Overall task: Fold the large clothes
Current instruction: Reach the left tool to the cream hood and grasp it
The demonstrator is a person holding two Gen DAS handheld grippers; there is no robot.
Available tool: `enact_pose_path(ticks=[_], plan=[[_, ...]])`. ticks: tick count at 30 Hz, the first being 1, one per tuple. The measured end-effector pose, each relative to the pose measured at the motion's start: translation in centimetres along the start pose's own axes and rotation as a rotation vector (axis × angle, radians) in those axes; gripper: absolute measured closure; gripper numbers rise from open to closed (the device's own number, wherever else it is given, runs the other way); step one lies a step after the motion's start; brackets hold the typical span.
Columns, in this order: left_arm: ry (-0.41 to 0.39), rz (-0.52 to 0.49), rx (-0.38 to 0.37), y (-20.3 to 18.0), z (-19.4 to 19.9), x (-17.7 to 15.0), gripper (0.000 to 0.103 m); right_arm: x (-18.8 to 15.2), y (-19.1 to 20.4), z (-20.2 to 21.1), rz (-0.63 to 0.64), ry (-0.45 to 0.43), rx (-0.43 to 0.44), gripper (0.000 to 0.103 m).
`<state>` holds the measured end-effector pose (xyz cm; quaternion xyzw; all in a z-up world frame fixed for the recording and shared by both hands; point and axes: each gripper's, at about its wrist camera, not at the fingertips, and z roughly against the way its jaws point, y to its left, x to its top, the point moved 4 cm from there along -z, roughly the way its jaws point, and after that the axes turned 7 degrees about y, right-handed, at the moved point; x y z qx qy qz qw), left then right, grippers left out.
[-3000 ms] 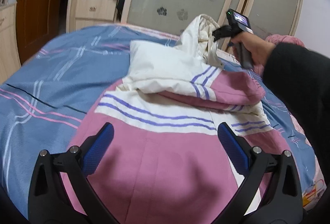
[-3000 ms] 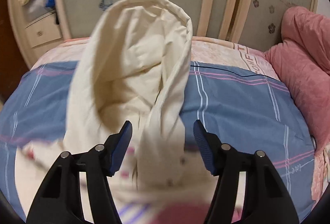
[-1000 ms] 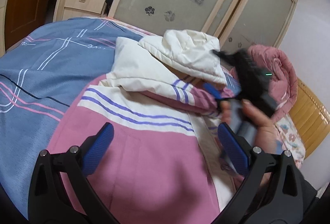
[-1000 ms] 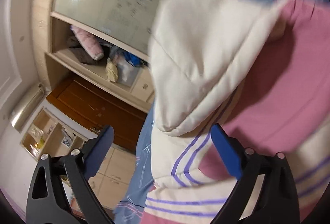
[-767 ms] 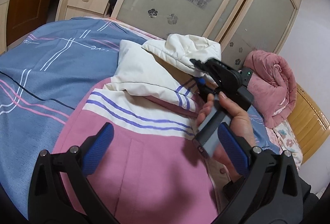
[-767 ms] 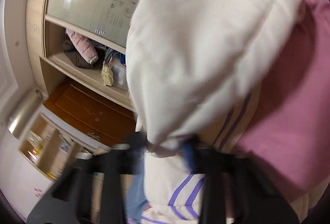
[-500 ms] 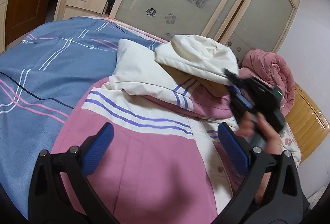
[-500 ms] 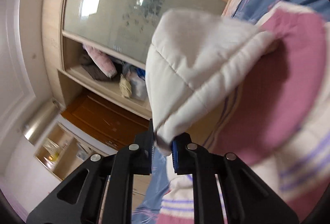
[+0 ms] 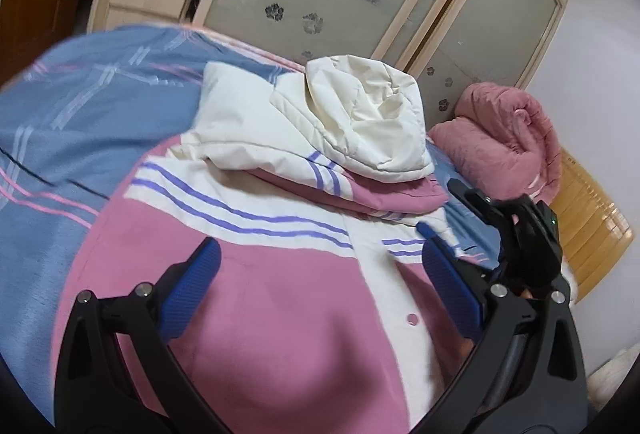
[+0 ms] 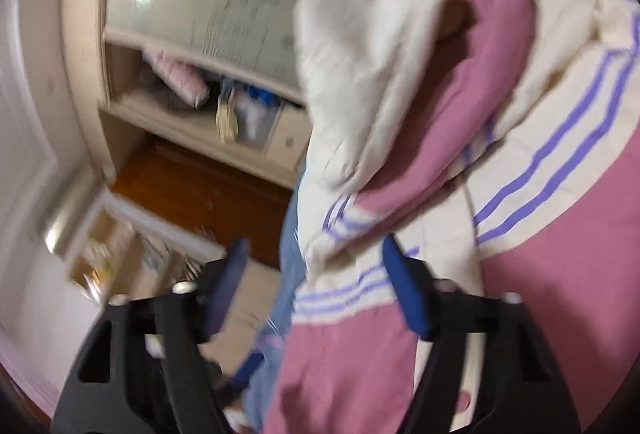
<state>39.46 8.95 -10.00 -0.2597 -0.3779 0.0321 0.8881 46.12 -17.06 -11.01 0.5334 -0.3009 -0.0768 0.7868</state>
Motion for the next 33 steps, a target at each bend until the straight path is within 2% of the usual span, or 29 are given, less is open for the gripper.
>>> enact_pose_path(ticks=[2, 3, 4, 5, 6, 7, 9, 10, 11, 13, 16, 18, 20, 21, 22, 24, 27, 28, 30, 33], plan=[[0.02, 0.053, -0.095, 0.4, -0.1, -0.1, 0.002, -0.4, 1.6, 0.5, 0.11, 0.021, -0.063, 0.014], [0.028, 0.084, -0.152, 0.6, -0.1, -0.1, 0.002, -0.5, 2.0, 1.5, 0.149, 0.0, -0.081, 0.012], [0.033, 0.119, -0.218, 0.8, 0.1, -0.2, 0.002, -0.5, 2.1, 2.6, 0.183, -0.032, -0.078, 0.011], [0.039, 0.175, -0.322, 1.1, 0.2, -0.2, 0.002, -0.3, 2.3, 3.6, 0.209, -0.063, -0.05, 0.011], [0.043, 0.2, -0.373, 1.1, 0.2, -0.2, 0.002, -0.2, 2.3, 4.6, 0.222, -0.092, -0.011, 0.011], [0.048, 0.235, -0.444, 1.2, 0.2, -0.2, 0.002, -0.2, 1.7, 5.5, 0.222, -0.114, 0.019, 0.011], [0.042, 0.278, -0.528, 1.2, 0.4, -0.2, 0.002, -0.2, 0.2, 7.0, 0.176, -0.168, 0.074, 0.011], [0.029, 0.312, -0.58, 1.4, 0.4, 0.0, 0.002, 0.0, -0.6, 7.3, 0.139, -0.168, 0.076, 0.01], [0.026, 0.332, -0.602, 1.5, 0.3, 0.1, 0.002, 0.2, -1.3, 7.0, 0.084, -0.137, 0.103, 0.01], [0.038, 0.379, -0.625, 1.8, -0.1, 0.6, 0.002, 0.3, -1.7, 6.5, 0.065, -0.097, 0.138, 0.01], [0.111, 0.45, -0.592, 1.8, -1.8, 2.5, 0.002, 0.2, -0.5, 6.5, 0.141, -0.078, 0.096, 0.01], [0.132, 0.512, -0.563, 1.7, -3.1, 4.7, 0.002, -0.1, 0.1, 6.5, 0.195, -0.071, 0.049, 0.01], [0.121, 0.473, -0.572, 0.7, -4.5, 7.7, 0.002, -0.5, 0.2, 6.7, 0.217, -0.065, 0.024, 0.01], [0.117, 0.431, -0.534, 0.2, -5.6, 9.3, 0.002, -0.5, 0.3, 6.8, 0.211, -0.06, 0.032, 0.01], [0.115, 0.411, -0.463, 0.2, -6.8, 10.7, 0.002, -0.6, 0.2, 7.0, 0.201, -0.064, 0.043, 0.01], [0.128, 0.422, -0.405, 0.7, -9.3, 12.4, 0.002, -0.4, 0.1, 7.7, 0.182, -0.071, 0.068, 0.01], [0.212, 0.52, -0.408, 1.9, -14.0, 13.5, 0.002, 0.1, -0.1, 8.5, 0.166, -0.087, 0.085, 0.009], [0.227, 0.523, -0.374, 2.3, -15.2, 13.7, 0.002, 0.2, -0.2, 8.7, 0.161, -0.091, 0.088, 0.008], [0.212, 0.52, -0.241, 3.9, -17.2, 14.1, 0.006, 0.6, -0.5, 9.1, 0.143, -0.097, 0.096, 0.008], [0.198, 0.601, -0.234, 5.6, -18.7, 14.1, 0.008, 1.1, -0.7, 9.6, 0.118, -0.097, 0.12, 0.008]])
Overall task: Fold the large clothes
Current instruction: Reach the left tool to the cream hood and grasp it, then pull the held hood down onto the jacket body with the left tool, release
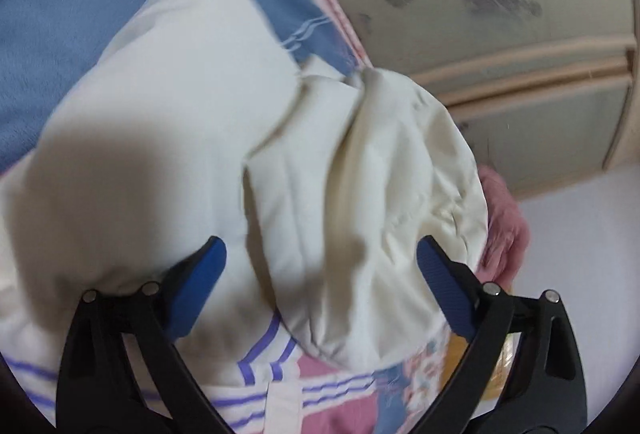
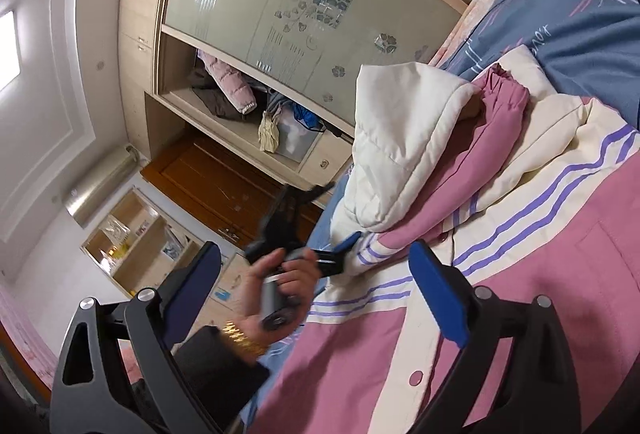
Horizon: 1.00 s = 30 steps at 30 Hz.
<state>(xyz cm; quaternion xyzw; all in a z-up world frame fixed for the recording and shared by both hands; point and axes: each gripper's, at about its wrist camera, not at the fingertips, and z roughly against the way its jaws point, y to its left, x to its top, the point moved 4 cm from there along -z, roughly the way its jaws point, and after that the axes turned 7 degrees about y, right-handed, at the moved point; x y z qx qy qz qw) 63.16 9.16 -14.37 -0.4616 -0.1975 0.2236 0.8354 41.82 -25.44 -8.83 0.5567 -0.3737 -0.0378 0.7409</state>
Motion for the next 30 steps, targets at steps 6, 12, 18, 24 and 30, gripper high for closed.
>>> enact_pose_path(ticks=[6, 12, 18, 24, 30], plan=[[-0.016, -0.025, -0.039, -1.5, -0.8, 0.4, 0.045, 0.4, -0.2, 0.1, -0.009, 0.015, 0.004, 0.007], [0.016, -0.142, -0.095, -3.6, -1.0, -0.5, 0.095, 0.2, -0.5, -0.2, -0.018, 0.028, -0.008, 0.007], [0.081, -0.103, -0.144, -1.5, 1.0, -3.3, 0.098, 0.3, -0.6, -0.1, -0.022, 0.027, -0.016, 0.007], [0.127, -0.093, 0.01, 4.3, 4.5, -5.7, 0.098, 0.2, -0.9, -0.1, -0.034, 0.028, -0.024, 0.006], [0.158, -0.188, 0.138, 6.3, 4.8, -6.2, 0.087, 0.1, -1.6, -0.6, -0.04, 0.04, -0.071, 0.005]])
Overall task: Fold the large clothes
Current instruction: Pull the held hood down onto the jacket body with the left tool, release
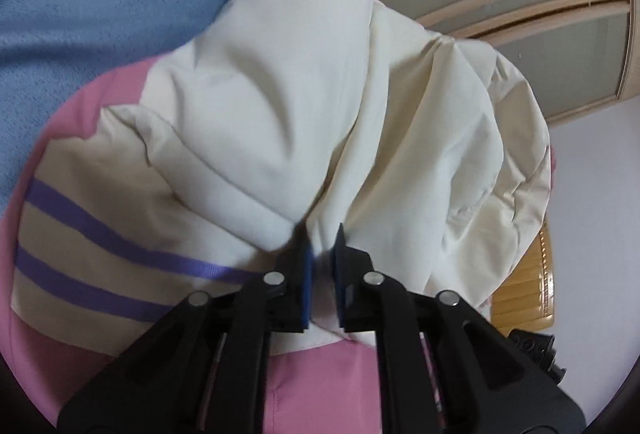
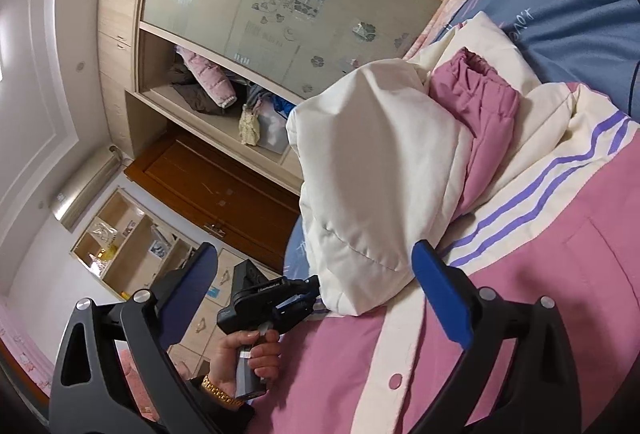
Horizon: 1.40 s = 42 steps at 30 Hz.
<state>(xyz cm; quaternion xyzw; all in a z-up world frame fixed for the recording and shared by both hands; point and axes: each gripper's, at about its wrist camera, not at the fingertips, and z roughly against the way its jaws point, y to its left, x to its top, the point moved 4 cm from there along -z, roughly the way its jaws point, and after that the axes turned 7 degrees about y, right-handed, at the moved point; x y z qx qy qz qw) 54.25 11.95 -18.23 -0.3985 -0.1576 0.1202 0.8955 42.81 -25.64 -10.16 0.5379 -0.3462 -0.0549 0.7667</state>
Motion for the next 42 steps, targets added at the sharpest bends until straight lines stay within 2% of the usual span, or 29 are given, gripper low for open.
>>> enact_pose_path(ticks=[1, 2, 3, 4, 5, 8, 10, 12, 13, 14, 15, 16, 19, 20, 22, 25, 27, 28, 30, 31, 32, 34, 36, 38, 40, 42], plan=[[-0.005, -0.021, 0.018, -0.4, -0.1, -0.2, 0.078, 0.0, -0.1, -0.1, -0.003, 0.002, -0.007, 0.005], [-0.008, -0.039, 0.031, -0.8, -0.2, -0.3, 0.061, 0.0, -0.3, -0.1, -0.006, 0.002, -0.013, 0.005], [-0.011, -0.063, 0.047, -1.3, -0.3, -0.6, 0.049, 0.0, -0.3, -0.2, -0.008, 0.003, -0.017, 0.005], [-0.024, -0.105, 0.093, -2.2, -0.4, -1.0, 0.025, -0.1, -0.4, -0.2, -0.008, 0.003, -0.021, 0.005], [-0.037, -0.132, 0.114, -2.8, -0.3, -1.3, 0.014, -0.1, -0.4, -0.1, -0.008, 0.0, -0.025, 0.005], [-0.091, -0.246, 0.18, -5.8, 1.0, -2.6, 0.012, 0.1, -0.6, 0.1, -0.019, -0.016, -0.041, 0.005], [-0.148, -0.313, 0.158, -8.2, 2.7, -3.4, 0.012, 0.0, -0.6, 0.2, -0.026, -0.025, -0.047, 0.004], [-0.23, -0.418, 0.139, -12.2, 5.1, -4.3, 0.01, 0.1, -0.5, 0.4, -0.025, -0.034, -0.048, 0.004], [-0.263, -0.452, 0.146, -13.6, 6.0, -4.6, 0.005, 0.1, -0.4, 0.5, -0.024, -0.041, -0.052, 0.004], [-0.329, -0.517, 0.171, -16.4, 6.8, -4.5, 0.002, 0.2, -0.4, 0.5, -0.023, -0.045, -0.056, 0.004], [-0.36, -0.549, 0.192, -18.0, 6.6, -3.5, 0.002, 0.1, -0.5, 0.6, -0.024, -0.054, -0.066, 0.004], [-0.417, -0.619, 0.245, -20.9, 6.3, -2.9, 0.002, 0.1, -0.5, 0.6, -0.024, -0.057, -0.074, 0.003], [-0.521, -0.735, 0.329, -28.0, 2.8, -0.4, 0.002, 0.0, -0.9, 0.6, -0.033, -0.063, -0.094, 0.003], [-0.531, -0.759, 0.343, -29.2, 2.0, -0.5, 0.002, 0.0, -1.1, 0.7, -0.037, -0.067, -0.097, 0.003], [-0.528, -0.788, 0.39, -31.4, -1.7, 1.8, 0.002, 0.1, -1.2, 1.0, -0.038, -0.075, -0.102, 0.003], [-0.461, -0.728, 0.459, -31.1, -7.1, 4.9, 0.002, 0.6, -1.3, 1.7, -0.038, -0.094, -0.108, 0.003], [-0.386, -0.66, 0.556, -27.8, -11.1, 7.2, 0.009, 0.9, -1.5, 2.2, -0.055, -0.105, -0.096, 0.003], [-0.312, -0.598, 0.594, -24.8, -13.5, 8.0, 0.012, 1.1, -1.5, 2.4, -0.062, -0.11, -0.089, 0.003], [-0.203, -0.531, 0.666, -19.6, -16.8, 7.9, 0.012, 1.3, -1.4, 2.8, -0.062, -0.118, -0.084, 0.003], [-0.187, -0.562, 0.748, -16.9, -18.6, 6.9, 0.01, 1.5, -1.4, 2.9, -0.057, -0.121, -0.085, 0.003], [-0.227, -0.617, 0.786, -15.7, -18.9, 5.9, 0.01, 1.7, -1.2, 3.1, -0.045, -0.123, -0.093, 0.002], [-0.278, -0.647, 0.801, -15.1, -18.8, 4.9, 0.01, 2.0, -1.0, 3.1, -0.013, -0.124, -0.131, 0.002], [-0.262, -0.647, 0.824, -15.4, -18.9, 5.0, 0.01, 2.0, -0.4, 2.9, 0.055, -0.111, -0.225, 0.003], [-0.243, -0.64, 0.813, -15.9, -18.3, 5.2, 0.009, 1.9, 0.0, 2.5, 0.128, -0.087, -0.333, 0.003], [-0.272, -0.663, 0.744, -17.3, -16.5, 4.3, 0.009, 1.6, 0.3, 1.9, 0.213, -0.062, -0.46, 0.003], [-0.353, -0.713, 0.67, -18.9, -13.8, 2.3, 0.009, 1.5, 0.4, 1.7, 0.274, -0.052, -0.538, 0.003]])
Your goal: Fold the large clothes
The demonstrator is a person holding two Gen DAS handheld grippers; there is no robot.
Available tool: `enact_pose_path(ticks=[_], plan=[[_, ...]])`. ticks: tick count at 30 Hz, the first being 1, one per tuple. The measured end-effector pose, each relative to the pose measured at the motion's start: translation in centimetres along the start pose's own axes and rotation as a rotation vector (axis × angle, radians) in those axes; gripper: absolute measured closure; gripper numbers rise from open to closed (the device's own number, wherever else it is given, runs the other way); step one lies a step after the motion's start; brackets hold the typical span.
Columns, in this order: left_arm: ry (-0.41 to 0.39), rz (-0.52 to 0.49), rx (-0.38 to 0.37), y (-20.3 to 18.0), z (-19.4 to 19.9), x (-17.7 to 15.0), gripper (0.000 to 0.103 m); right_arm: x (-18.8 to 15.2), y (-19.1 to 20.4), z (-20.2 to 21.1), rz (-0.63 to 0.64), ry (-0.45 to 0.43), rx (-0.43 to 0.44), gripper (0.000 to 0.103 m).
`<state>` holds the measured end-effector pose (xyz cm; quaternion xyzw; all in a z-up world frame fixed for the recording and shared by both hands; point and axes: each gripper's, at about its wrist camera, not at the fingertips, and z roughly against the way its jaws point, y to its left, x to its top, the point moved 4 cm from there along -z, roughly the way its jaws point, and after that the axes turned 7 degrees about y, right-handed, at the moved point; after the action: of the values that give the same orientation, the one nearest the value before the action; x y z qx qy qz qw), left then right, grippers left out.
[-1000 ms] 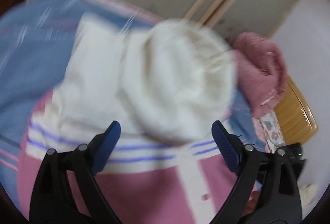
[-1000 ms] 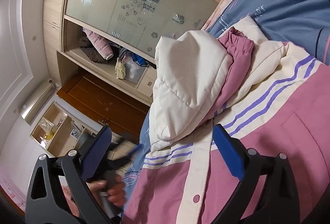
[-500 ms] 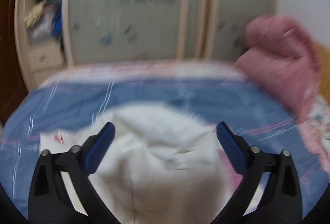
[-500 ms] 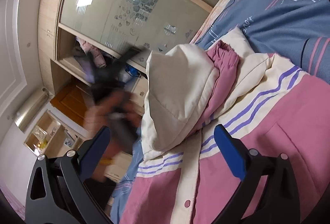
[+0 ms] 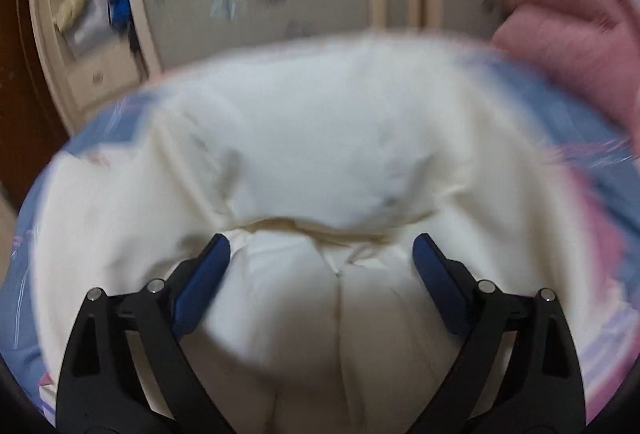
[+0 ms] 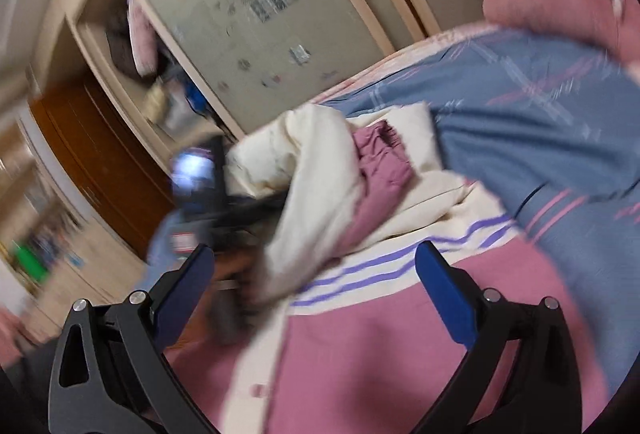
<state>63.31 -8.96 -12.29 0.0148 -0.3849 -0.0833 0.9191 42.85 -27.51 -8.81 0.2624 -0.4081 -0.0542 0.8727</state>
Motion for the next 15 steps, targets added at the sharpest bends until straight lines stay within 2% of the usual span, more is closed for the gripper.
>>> enact_pose_path(ticks=[1, 4, 9, 11, 15], plan=[[-0.066, -0.017, -0.011, 0.1, 2.9, -0.6, 0.003, -0.1, 0.0, 0.1, 0.016, -0.004, -0.02, 0.003], [-0.126, -0.077, -0.01, 0.0, 9.1, -3.5, 0.002, -0.4, 0.5, -0.1, 0.058, -0.009, -0.065, 0.003], [-0.147, -0.092, -0.04, 1.6, 17.8, -10.3, 0.002, -1.3, 1.0, -0.5, 0.112, -0.002, -0.125, 0.002], [-0.149, -0.064, -0.049, 3.1, 20.7, -12.8, 0.002, -1.5, 1.3, -0.5, 0.122, 0.001, -0.134, 0.003], [-0.121, 0.026, -0.071, 5.2, 23.9, -18.0, 0.002, -1.9, 2.3, 0.0, 0.152, 0.002, -0.153, 0.003]])
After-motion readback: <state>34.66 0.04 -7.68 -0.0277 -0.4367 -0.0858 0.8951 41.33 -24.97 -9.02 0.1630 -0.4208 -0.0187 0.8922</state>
